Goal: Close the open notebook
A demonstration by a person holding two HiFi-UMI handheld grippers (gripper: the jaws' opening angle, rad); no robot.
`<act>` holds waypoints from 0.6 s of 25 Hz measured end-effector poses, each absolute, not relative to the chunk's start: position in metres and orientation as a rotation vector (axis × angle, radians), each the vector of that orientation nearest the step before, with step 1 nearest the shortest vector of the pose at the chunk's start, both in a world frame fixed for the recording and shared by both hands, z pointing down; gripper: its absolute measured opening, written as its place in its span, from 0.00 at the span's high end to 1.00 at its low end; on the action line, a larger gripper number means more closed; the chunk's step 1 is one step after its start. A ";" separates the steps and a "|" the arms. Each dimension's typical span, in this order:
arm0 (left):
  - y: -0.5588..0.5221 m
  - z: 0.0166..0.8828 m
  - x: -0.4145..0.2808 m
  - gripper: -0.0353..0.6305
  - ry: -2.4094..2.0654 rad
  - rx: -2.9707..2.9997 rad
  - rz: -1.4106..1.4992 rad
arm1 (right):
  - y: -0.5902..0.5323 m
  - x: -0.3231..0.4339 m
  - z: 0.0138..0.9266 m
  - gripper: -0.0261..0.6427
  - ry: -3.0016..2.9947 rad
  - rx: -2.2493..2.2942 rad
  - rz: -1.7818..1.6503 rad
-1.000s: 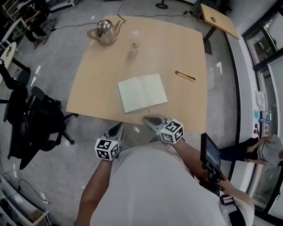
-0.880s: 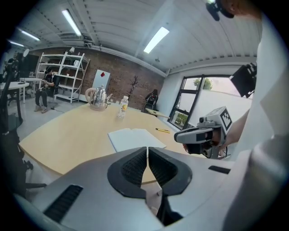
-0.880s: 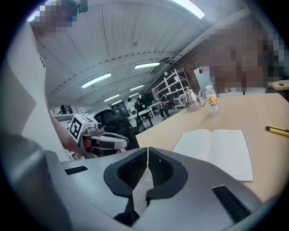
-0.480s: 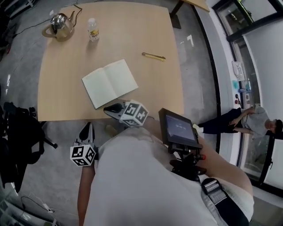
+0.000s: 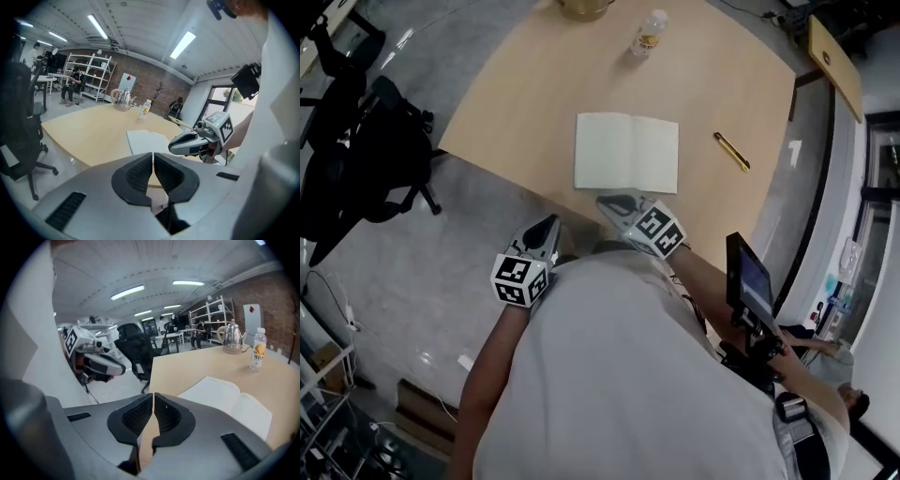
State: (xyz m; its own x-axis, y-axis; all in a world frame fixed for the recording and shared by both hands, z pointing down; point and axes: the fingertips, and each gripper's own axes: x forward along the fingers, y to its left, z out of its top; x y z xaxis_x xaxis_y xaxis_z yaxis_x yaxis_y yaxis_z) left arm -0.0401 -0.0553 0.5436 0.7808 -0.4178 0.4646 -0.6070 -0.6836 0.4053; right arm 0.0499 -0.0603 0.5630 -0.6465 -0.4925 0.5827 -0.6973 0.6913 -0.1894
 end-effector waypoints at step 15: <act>-0.042 0.552 -0.085 0.92 -1.008 2.271 0.371 | -0.096 0.034 0.637 0.93 -2.096 0.545 0.183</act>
